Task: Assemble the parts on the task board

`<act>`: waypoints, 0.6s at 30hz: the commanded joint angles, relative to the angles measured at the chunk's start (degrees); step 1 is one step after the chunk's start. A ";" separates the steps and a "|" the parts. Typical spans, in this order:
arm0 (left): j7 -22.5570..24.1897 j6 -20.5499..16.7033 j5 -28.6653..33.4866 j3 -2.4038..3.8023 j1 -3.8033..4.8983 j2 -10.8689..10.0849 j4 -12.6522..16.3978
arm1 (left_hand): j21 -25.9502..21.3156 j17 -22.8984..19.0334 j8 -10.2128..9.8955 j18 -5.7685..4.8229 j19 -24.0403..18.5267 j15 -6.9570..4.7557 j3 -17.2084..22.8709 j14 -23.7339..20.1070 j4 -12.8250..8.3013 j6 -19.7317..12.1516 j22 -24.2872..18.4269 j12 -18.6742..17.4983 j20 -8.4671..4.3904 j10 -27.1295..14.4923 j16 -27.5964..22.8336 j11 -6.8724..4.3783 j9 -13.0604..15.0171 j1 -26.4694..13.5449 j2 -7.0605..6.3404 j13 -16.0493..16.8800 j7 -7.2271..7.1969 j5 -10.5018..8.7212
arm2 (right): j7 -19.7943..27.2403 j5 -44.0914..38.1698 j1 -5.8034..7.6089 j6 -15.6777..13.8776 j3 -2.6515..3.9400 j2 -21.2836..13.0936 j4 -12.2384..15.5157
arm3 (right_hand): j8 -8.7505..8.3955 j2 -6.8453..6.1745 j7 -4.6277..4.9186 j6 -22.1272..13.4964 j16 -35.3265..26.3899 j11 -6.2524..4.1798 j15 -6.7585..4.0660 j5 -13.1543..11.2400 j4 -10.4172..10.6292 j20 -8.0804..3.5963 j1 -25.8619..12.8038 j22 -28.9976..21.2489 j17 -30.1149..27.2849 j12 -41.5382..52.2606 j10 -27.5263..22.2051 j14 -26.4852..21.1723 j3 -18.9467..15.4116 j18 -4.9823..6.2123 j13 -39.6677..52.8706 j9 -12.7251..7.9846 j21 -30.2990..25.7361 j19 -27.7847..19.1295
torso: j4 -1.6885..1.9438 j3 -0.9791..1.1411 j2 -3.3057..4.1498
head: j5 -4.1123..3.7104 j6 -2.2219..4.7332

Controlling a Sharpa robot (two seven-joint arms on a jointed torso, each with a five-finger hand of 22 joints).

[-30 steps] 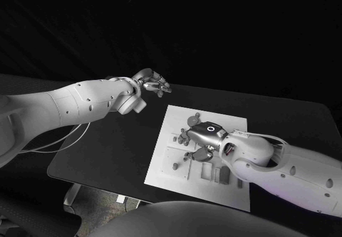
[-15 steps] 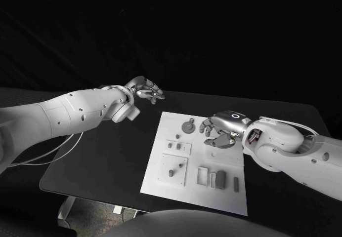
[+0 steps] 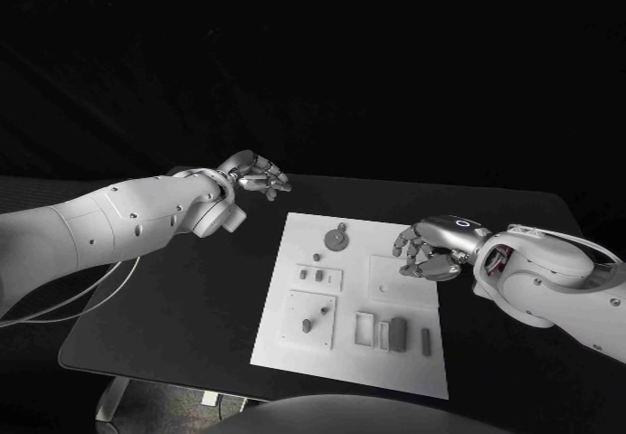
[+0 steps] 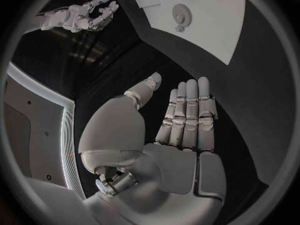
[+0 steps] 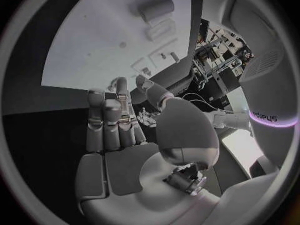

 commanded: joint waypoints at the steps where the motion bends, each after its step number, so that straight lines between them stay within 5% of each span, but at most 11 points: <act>1: 0.77 -0.29 0.41 -0.02 -0.07 0.07 0.24 | -0.22 0.08 0.30 0.44 0.52 0.01 -0.16 0.33 0.12 0.04 0.09 0.38 0.06 0.34 -0.36 0.10 -0.06 0.54 -0.07 0.06 -0.05 -0.09 | -0.43 1.70 -0.36 1.81 -0.66 -1.16 0.73 | 0.23 -0.42 0.09 0.19 -0.42 0.48 -0.48 -0.25 0.50 0.05 -0.50 0.17 -0.06 -0.10 0.57 -0.15 0.10 3.92 0.09 -0.04 -0.29 0.36 | -0.01 -0.18 -0.10 | -1.68 0.04; 8: 0.76 -0.16 0.53 -0.21 -0.28 0.00 0.43 | -0.22 0.11 0.34 0.44 0.54 0.00 -0.17 0.36 0.13 0.08 0.10 0.39 0.05 0.39 -0.38 0.07 -0.06 0.53 -0.08 0.07 -0.01 -0.09 | -3.91 1.55 -1.91 3.06 -1.04 -3.09 2.35 | -0.09 -1.74 0.21 -0.36 -0.60 0.56 -0.40 -0.69 1.46 0.04 -1.22 0.10 -0.01 -0.40 0.48 -0.30 0.17 3.92 0.30 -0.21 -0.52 0.28 | -0.16 -0.30 -0.23 | -4.69 -0.43; 10: 0.73 -0.13 0.57 -0.33 -0.34 -0.04 0.55 | -0.22 0.12 0.35 0.43 0.54 0.00 -0.18 0.36 0.14 0.09 0.11 0.40 0.05 0.41 -0.38 0.07 -0.06 0.52 -0.07 0.08 0.03 -0.09 | -6.90 1.65 -2.19 1.64 -1.75 -3.54 3.08 | -0.56 -2.83 0.35 -1.19 -0.68 0.60 -0.30 -1.68 2.40 0.13 -2.09 0.07 0.04 -0.19 0.93 -0.54 0.03 3.90 0.65 -0.43 -0.67 0.13 | -0.23 -0.29 -0.30 | -5.23 -0.53; 14: 0.66 0.02 0.65 -0.77 -0.36 -0.13 0.80 | -0.23 0.15 0.38 0.42 0.55 0.00 -0.21 0.38 0.19 0.13 0.12 0.40 0.06 0.44 -0.40 0.06 -0.07 0.45 -0.07 0.09 0.07 -0.09 | -13.12 7.37 -2.59 3.83 -2.20 -3.94 3.73 | -0.04 -4.69 -0.45 -0.30 -0.56 -0.16 -1.02 -3.85 6.83 0.30 -6.66 -0.06 0.18 2.21 4.22 -0.48 -0.63 3.91 2.78 -0.18 -0.77 0.35 | -0.33 -0.38 -0.47 | -5.74 -0.68; 16: 0.62 0.11 0.76 -1.03 -0.37 -0.03 0.88 | -0.23 0.16 0.40 0.42 0.56 0.00 -0.22 0.38 0.22 0.16 0.13 0.39 0.06 0.45 -0.41 0.06 -0.07 0.40 -0.06 0.09 0.09 -0.09 | -18.17 13.03 -2.63 6.65 -2.60 -4.12 4.25 | 0.38 -6.28 -0.95 -0.01 -0.75 -0.93 -1.80 -3.98 11.10 -0.45 -8.45 -0.28 0.26 4.00 3.76 -0.78 0.59 3.92 6.12 0.36 -1.11 0.41 | -0.41 -0.41 -0.54 | -5.83 -0.79; 18: 0.55 0.15 0.80 -1.23 -0.37 -0.09 1.09 | -0.24 0.17 0.41 0.42 0.56 0.00 -0.23 0.38 0.23 0.17 0.13 0.38 0.06 0.45 -0.42 0.06 -0.07 0.39 -0.06 0.09 0.09 -0.09 | -20.06 16.49 -2.63 6.16 -3.51 -4.19 4.70 | 0.55 -6.08 -1.08 0.18 -0.85 -0.89 -1.76 -4.18 12.83 -0.37 -10.01 -0.32 0.26 4.55 3.59 -0.88 0.36 3.92 7.16 0.54 -1.19 0.38 | -0.36 -0.39 -0.52 | -5.98 -0.92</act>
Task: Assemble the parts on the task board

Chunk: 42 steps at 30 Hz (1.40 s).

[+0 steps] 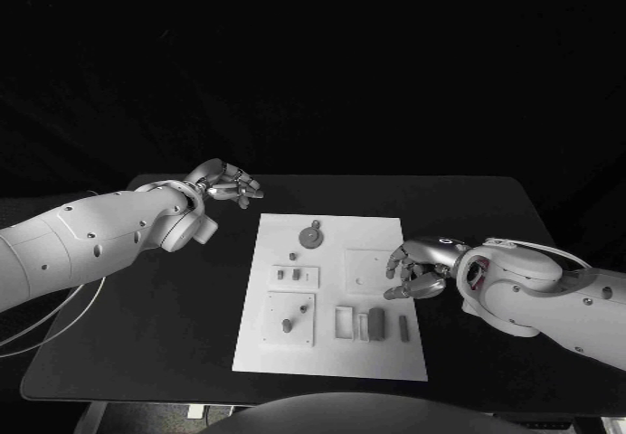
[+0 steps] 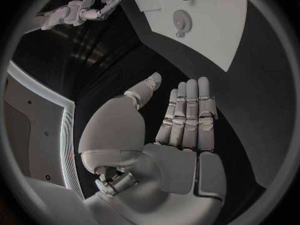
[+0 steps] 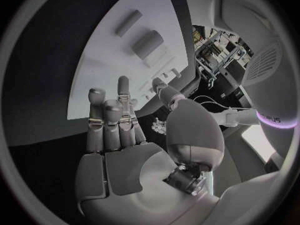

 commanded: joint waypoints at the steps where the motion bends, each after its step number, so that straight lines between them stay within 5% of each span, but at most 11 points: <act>1: 0.49 0.15 0.65 -0.23 0.02 0.06 0.45 | -0.24 0.07 0.20 0.45 0.36 0.00 -0.23 0.39 0.24 0.17 0.08 0.38 -0.15 0.45 -0.19 0.06 -0.07 0.37 -0.06 0.06 0.10 -0.09 | -10.53 10.95 -0.03 3.81 -1.14 -0.13 0.82 | 0.62 0.09 -0.34 0.56 -0.39 0.30 -1.43 -0.02 2.28 -0.45 -1.55 -0.06 0.06 1.02 1.06 -1.26 0.03 3.08 1.96 0.39 -0.23 -0.12 | -0.02 -0.02 -0.07 | -0.41 -0.16; 5: 0.31 0.28 0.66 -0.35 0.02 -0.02 0.80 | -0.25 0.09 0.23 0.44 0.36 0.01 -0.27 0.39 0.30 0.20 0.10 0.35 -0.14 0.44 -0.22 0.07 -0.08 0.28 -0.08 0.06 0.10 -0.09 | -14.05 11.69 -0.12 5.88 -1.64 0.04 1.27 | 1.27 0.55 -0.54 1.24 -0.47 0.23 -1.55 -0.03 3.76 -0.63 -1.97 0.09 0.16 1.68 -1.06 -1.26 -0.41 3.08 4.69 1.19 -0.25 -0.30 | -0.02 -0.09 -0.03 | -0.62 -0.21; 8: 0.16 0.42 0.67 -0.37 0.02 0.03 0.78 | -0.27 0.12 0.26 0.43 0.36 0.01 -0.32 0.39 0.38 0.24 0.11 0.32 -0.14 0.42 -0.26 0.08 -0.09 0.17 -0.09 0.05 0.10 -0.09 | -15.17 12.12 -0.27 6.19 -1.79 0.27 1.27 | 1.96 1.13 -0.85 2.29 -0.30 0.01 -1.73 -0.02 6.98 -0.75 -4.30 0.23 0.29 1.80 -1.46 -0.95 -0.37 3.08 5.68 1.80 -0.11 -0.15 | -0.06 -0.15 -0.03 | -0.67 -0.31; 13: 0.01 0.64 0.72 -0.43 0.03 0.35 0.73 | -0.31 0.20 0.32 0.42 0.36 0.02 -0.42 0.40 0.60 0.29 0.14 0.28 -0.15 0.44 -0.33 0.08 -0.11 -0.14 -0.12 0.07 0.08 -0.09 | -15.59 12.15 -0.87 6.24 -1.86 1.95 0.70 | 3.43 1.74 -2.66 4.91 0.28 -1.94 -3.47 0.00 9.59 -1.43 -5.24 0.85 0.71 7.21 3.02 -0.25 -1.36 3.08 10.51 3.07 0.60 0.16 | -0.01 -0.14 -0.05 | -0.78 -0.30; 24: -0.50 1.34 0.72 -0.56 0.03 0.45 1.10 | -0.40 0.34 0.39 0.41 0.36 0.01 -0.56 0.41 1.15 0.32 0.19 0.16 -0.16 0.42 -0.50 0.10 -0.19 -0.75 -0.14 0.08 0.05 -0.09 | -15.56 12.85 -2.41 5.79 -1.88 6.04 -2.11 | 3.75 2.75 -4.42 8.35 7.77 -3.69 -4.59 0.08 15.51 -2.53 -3.44 1.51 6.15 26.10 -1.54 -0.10 -4.38 3.08 27.52 4.74 3.75 -0.08 | 0.01 -0.03 0.06 | -1.04 -0.67; 33: -0.86 1.85 0.66 -0.57 0.03 0.43 1.17 | -0.40 0.34 0.39 0.41 0.36 0.01 -0.56 0.41 1.15 0.32 0.19 0.16 -0.16 0.42 -0.50 0.10 -0.19 -0.75 -0.14 0.08 0.05 -0.09 | -16.02 13.60 -3.19 7.80 -1.87 7.66 -3.84 | 4.04 4.66 -5.33 10.63 10.41 -4.61 -4.56 0.07 18.40 -3.35 -2.16 1.42 16.96 30.79 -1.31 5.02 -8.11 3.08 29.91 5.76 5.94 -0.01 | 0.01 -0.01 0.05 | -0.83 -1.00; 42: -1.33 2.25 0.30 -0.58 0.04 0.36 1.19 | -0.40 0.34 0.39 0.41 0.36 0.01 -0.56 0.41 1.15 0.32 0.19 0.16 -0.16 0.42 -0.50 0.10 -0.19 -0.75 -0.14 0.08 0.05 -0.09 | -17.01 14.26 -3.66 12.47 -1.88 8.86 -4.69 | 4.23 5.53 -5.96 12.14 10.96 -5.22 -4.81 0.04 20.45 -3.87 -2.34 1.31 21.64 32.39 -0.51 7.58 -10.56 3.08 30.28 6.43 6.75 0.25 | 0.01 -0.08 0.02 | -0.65 -1.50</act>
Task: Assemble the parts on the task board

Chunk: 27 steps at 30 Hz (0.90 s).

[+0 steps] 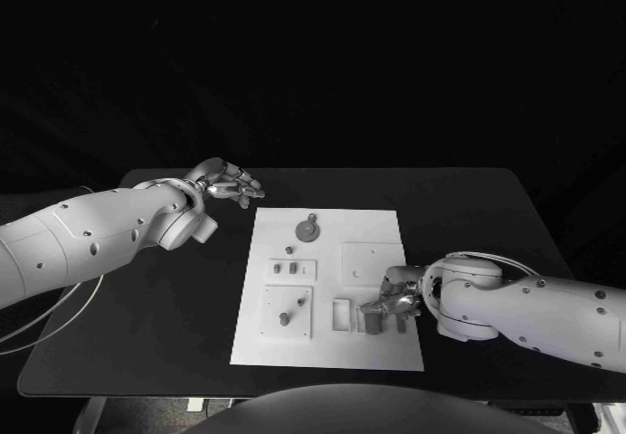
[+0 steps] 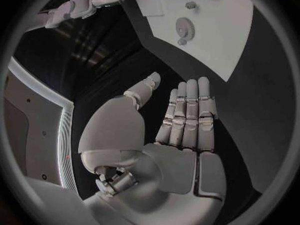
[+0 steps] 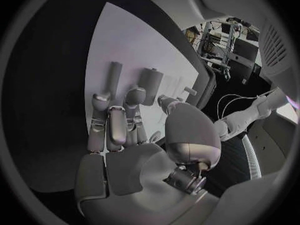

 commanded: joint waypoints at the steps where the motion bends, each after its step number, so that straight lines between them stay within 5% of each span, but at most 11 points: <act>1: -0.28 1.11 -0.04 0.03 0.04 0.03 0.19 | -0.40 0.07 0.39 0.76 0.36 0.01 -0.02 0.41 0.29 0.32 0.05 0.16 -0.16 0.43 -0.27 0.10 -0.08 -0.51 0.09 0.05 0.04 -0.09 | -0.99 0.67 -0.20 4.38 -0.01 0.25 -0.13 | 0.40 0.74 0.11 0.53 0.23 -0.23 0.08 0.04 -0.04 -0.40 0.04 1.04 0.55 0.42 0.24 0.50 -0.51 1.94 0.08 0.11 0.43 0.10 | 0.01 -0.04 -0.04 | 0.07 -0.22; 19: -1.07 1.40 -0.59 0.03 0.05 -0.09 0.17 | -0.47 0.13 0.40 0.77 0.29 0.03 -0.25 0.34 0.85 0.28 0.08 0.04 -0.17 0.31 -0.39 0.16 -0.14 -1.26 -0.11 0.03 0.05 -0.05 | -1.17 -3.60 -1.01 4.37 -0.03 2.33 -1.39 | 0.40 0.80 0.06 0.62 0.26 -0.28 0.06 0.04 -0.12 -0.46 0.21 1.04 0.73 0.52 0.30 0.60 -0.73 1.94 0.10 0.17 0.51 0.12 | -0.01 -0.01 -0.04 | 0.32 -0.83; 22: -1.15 1.46 -0.74 0.03 0.05 -0.09 0.16 | -0.48 0.15 0.40 0.77 0.28 0.03 -0.26 0.34 0.90 0.27 0.09 0.03 -0.16 0.30 -0.40 0.16 -0.15 -1.32 -0.14 0.03 0.05 -0.05 | -1.11 -3.95 -1.04 4.13 -0.03 2.37 -1.41 | 0.17 -2.04 0.12 0.26 0.09 -0.23 0.02 0.07 -2.53 -0.71 3.49 1.01 -0.53 0.49 0.06 -0.27 -0.86 1.94 0.06 0.19 0.51 -0.09 | -0.05 -0.01 -0.04 | 0.31 -0.87; 27: -1.22 1.51 -0.87 0.03 0.05 -0.06 0.15 | -0.48 0.17 0.41 0.78 0.28 0.03 -0.26 0.34 0.93 0.27 0.10 0.02 -0.17 0.31 -0.42 0.16 -0.16 -1.32 -0.16 0.03 0.05 -0.05 | -1.00 -3.97 -1.04 3.97 -0.03 2.41 -1.47 | -0.19 -1.26 0.28 0.18 -0.15 -0.04 0.12 3.42 -6.25 -0.47 7.55 0.85 -0.63 0.56 -0.11 -0.51 -1.14 1.94 -0.13 0.36 0.38 -0.41 | -0.06 0.03 -0.04 | 0.32 -0.93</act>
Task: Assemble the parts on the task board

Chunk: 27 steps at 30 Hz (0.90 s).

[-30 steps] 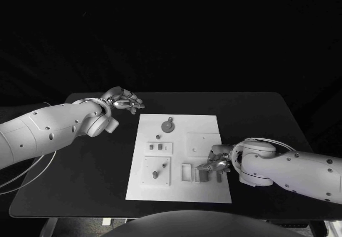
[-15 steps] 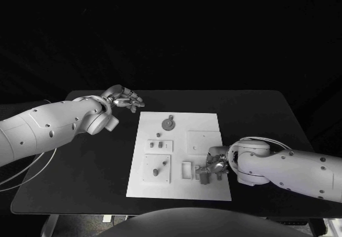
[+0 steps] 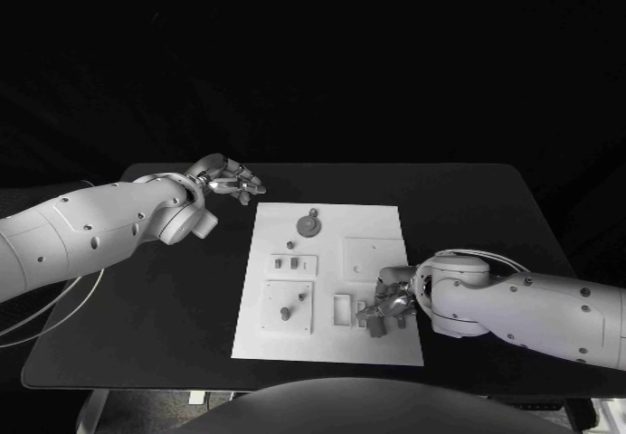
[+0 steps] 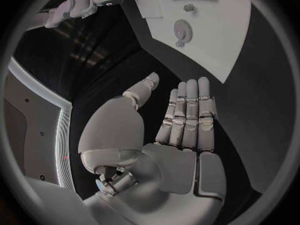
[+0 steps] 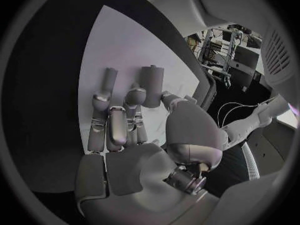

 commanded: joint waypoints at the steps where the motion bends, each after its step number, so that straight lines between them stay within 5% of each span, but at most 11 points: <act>1: -0.02 0.75 -0.48 0.03 0.04 0.08 0.12 | -0.22 0.08 0.18 0.93 0.28 0.02 -0.01 0.35 0.31 0.27 0.06 0.02 -0.17 0.31 -0.20 0.15 -0.07 -0.40 -0.02 0.05 0.05 -0.05 | -0.23 -1.70 -0.25 0.93 -0.20 0.02 -0.25 | -0.29 0.77 0.20 -0.19 -0.22 -0.05 0.14 3.25 -2.30 0.05 2.97 0.84 -0.10 0.30 -0.15 -0.37 0.21 1.96 -0.17 0.11 0.04 -0.34 | -0.07 0.06 0.01 | 0.01 -0.06; 2: -0.04 0.77 -0.49 0.03 0.04 0.08 0.12 | -0.22 0.09 0.19 0.93 0.28 0.02 0.00 0.35 0.31 0.27 0.06 0.02 -0.18 0.32 -0.20 0.15 -0.07 -0.39 -0.01 0.05 0.04 -0.05 | -0.18 -1.70 -0.25 0.94 -0.20 0.02 -0.26 | -0.40 1.13 0.22 -0.16 -0.26 0.07 0.21 6.55 -3.97 0.23 3.96 0.84 -0.01 0.34 -0.20 -0.37 0.20 1.90 -0.24 0.18 0.03 -0.45 | -0.07 0.06 0.01 | 0.01 -0.06; 6: -0.11 0.75 -0.62 0.03 0.04 0.07 0.08 | -0.23 0.10 0.19 0.94 0.27 0.02 0.01 0.35 0.31 0.27 0.07 0.02 -0.18 0.32 -0.21 0.15 -0.07 -0.37 -0.03 0.06 0.04 -0.04 | -0.03 -1.70 -0.25 0.55 -0.20 -0.07 -0.30 | -0.73 2.67 0.25 -0.17 -0.37 0.12 0.39 13.21 -9.15 0.50 6.89 0.85 0.00 0.47 -0.26 -0.47 1.27 1.96 -0.37 0.26 0.04 -0.70 | -0.07 0.06 0.01 | -0.04 -0.11; 8: -0.15 0.67 -0.64 0.03 0.04 0.06 0.02 | -0.23 0.10 0.19 0.95 0.27 0.02 0.02 0.35 0.31 0.27 0.07 0.02 -0.19 0.32 -0.21 0.14 -0.08 -0.35 -0.03 0.06 0.04 -0.04 | -0.05 -1.70 -0.25 0.20 -0.20 -0.22 -0.31 | -1.18 4.73 0.38 -0.02 -0.53 0.33 0.84 17.61 -15.77 1.40 5.52 0.87 0.00 0.70 -0.31 -0.54 2.30 1.97 -0.56 0.33 0.18 -0.86 | -0.06 0.06 0.02 | -0.07 -0.18; 9: -0.17 0.65 -0.65 0.03 0.04 0.04 0.02 | -0.23 0.11 0.19 0.95 0.27 0.01 0.02 0.36 0.31 0.27 0.07 0.02 -0.19 0.32 -0.21 0.14 -0.08 -0.35 -0.03 0.06 0.04 -0.04 | 0.01 -1.65 -0.25 0.05 -0.19 -0.30 -0.31 | -1.43 5.81 0.47 0.15 -0.64 0.36 1.12 18.11 -19.14 1.87 3.45 0.83 0.04 0.81 -0.31 -0.49 2.97 1.97 -0.72 0.36 0.28 -0.78 | -0.05 0.05 0.01 | -0.09 -0.20; 13: -0.22 0.62 -0.66 0.03 0.04 0.03 -0.07 | -0.23 0.12 0.20 0.96 0.27 0.01 0.04 0.36 0.32 0.27 0.08 0.01 -0.19 0.33 -0.22 0.14 -0.08 -0.33 -0.03 0.06 0.03 -0.04 | 0.14 0.58 -0.24 -0.38 -0.18 -0.61 -0.33 | -1.85 7.65 0.55 0.65 -0.92 0.25 1.51 19.85 -25.53 2.10 -1.23 0.61 0.23 1.11 -0.17 -0.14 6.83 1.97 -1.18 0.54 0.35 -0.17 | -0.03 0.04 0.00 | -0.09 -0.18; 17: -0.27 0.57 -0.75 0.03 0.05 -0.03 -0.14 | -0.23 0.13 0.20 0.96 0.28 0.01 0.05 0.37 0.33 0.27 0.09 0.01 -0.20 0.33 -0.22 0.14 -0.09 -0.31 -0.02 0.06 0.03 -0.04 | 0.48 3.31 -0.21 -0.73 -0.16 -1.10 -0.38 | -2.04 8.53 0.52 0.90 -1.08 0.33 1.66 20.63 -27.70 2.14 -4.37 0.48 0.44 1.36 -0.06 0.16 8.90 1.97 -1.49 0.81 0.41 0.34 | -0.01 0.04 0.01 | -0.05 -0.26; 27: -0.54 0.72 -0.85 0.03 0.05 -0.10 -0.24 | -0.23 0.16 0.22 0.96 0.28 0.00 0.06 0.38 0.38 0.29 0.11 0.00 -0.19 0.34 -0.24 0.14 -0.10 -0.31 -0.03 0.07 0.03 -0.05 | 1.00 9.90 2.01 -0.02 -0.04 -1.82 -0.24 | -2.19 9.28 0.54 1.07 -1.21 0.34 1.67 21.53 -27.74 2.18 -6.37 0.45 0.60 1.53 -0.09 0.26 9.96 1.97 -1.69 1.02 0.46 0.53 | -0.04 -0.01 0.00 | 0.04 -0.21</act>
